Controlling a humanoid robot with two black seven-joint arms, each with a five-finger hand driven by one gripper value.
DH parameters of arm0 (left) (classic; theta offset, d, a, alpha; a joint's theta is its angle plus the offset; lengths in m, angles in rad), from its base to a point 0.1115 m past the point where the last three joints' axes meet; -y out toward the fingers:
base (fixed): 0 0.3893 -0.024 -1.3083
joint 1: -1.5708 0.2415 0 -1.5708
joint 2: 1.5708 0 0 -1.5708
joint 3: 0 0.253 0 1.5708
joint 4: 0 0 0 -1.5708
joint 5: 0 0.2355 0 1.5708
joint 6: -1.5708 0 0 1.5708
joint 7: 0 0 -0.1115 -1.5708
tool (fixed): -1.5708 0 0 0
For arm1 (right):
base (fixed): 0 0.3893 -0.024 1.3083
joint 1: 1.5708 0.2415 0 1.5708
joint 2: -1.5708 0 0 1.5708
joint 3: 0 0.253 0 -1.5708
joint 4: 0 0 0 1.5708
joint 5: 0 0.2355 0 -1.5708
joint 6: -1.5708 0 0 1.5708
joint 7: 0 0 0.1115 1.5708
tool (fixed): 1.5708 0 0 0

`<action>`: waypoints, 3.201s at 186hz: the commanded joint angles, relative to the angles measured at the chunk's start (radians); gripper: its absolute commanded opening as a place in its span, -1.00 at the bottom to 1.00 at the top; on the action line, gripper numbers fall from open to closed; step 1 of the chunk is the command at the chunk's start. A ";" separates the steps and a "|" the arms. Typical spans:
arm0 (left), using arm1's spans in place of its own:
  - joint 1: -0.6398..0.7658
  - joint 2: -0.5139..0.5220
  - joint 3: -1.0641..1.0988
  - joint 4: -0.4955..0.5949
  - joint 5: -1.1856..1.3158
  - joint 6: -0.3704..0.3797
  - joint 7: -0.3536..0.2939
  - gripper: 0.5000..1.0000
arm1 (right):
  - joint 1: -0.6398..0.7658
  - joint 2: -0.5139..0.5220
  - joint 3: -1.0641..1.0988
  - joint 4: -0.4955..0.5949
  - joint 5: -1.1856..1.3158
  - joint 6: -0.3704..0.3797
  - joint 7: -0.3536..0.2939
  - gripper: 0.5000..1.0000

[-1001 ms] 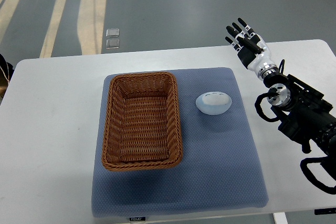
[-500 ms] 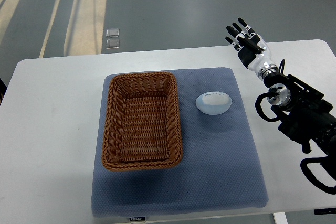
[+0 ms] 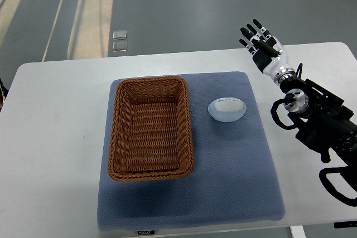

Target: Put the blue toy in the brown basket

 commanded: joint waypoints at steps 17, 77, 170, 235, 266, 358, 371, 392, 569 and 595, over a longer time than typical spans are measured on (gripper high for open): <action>-0.001 0.000 0.000 0.000 0.000 0.000 0.000 1.00 | -0.004 -0.012 -0.002 0.032 0.001 -0.006 -0.002 0.65; 0.000 0.000 0.000 0.000 -0.002 0.000 0.000 1.00 | -0.031 -0.147 -0.005 0.225 -0.002 -0.104 -0.003 0.64; 0.000 0.000 0.000 -0.001 0.000 0.000 0.000 1.00 | -0.018 -0.411 -0.111 0.500 -0.170 -0.177 -0.012 0.64; 0.000 0.000 0.000 0.000 0.000 0.000 0.000 1.00 | 0.088 -0.426 -0.123 0.549 -0.839 0.037 -0.018 0.64; 0.000 0.000 0.000 0.000 -0.002 0.000 0.000 1.00 | 0.162 -0.443 -0.192 0.601 -1.155 0.138 -0.034 0.64; 0.000 0.000 0.000 0.000 0.000 0.000 0.000 1.00 | 0.232 -0.465 -0.500 0.774 -1.325 0.199 -0.195 0.63; 0.000 0.000 0.000 0.000 0.000 0.000 0.000 1.00 | 0.223 -0.460 -0.502 0.776 -1.352 0.196 -0.213 0.62; 0.000 0.000 0.000 0.000 0.000 0.000 0.000 1.00 | 0.203 -0.445 -0.502 0.776 -1.388 0.185 -0.244 0.61; -0.001 0.000 0.000 0.000 0.000 0.000 0.000 1.00 | 0.145 -0.394 -0.545 0.760 -1.439 0.103 -0.264 -0.58; 0.000 0.000 0.000 0.000 0.000 0.000 0.000 1.00 | 0.146 -0.392 -0.546 0.760 -1.439 0.104 -0.264 -1.00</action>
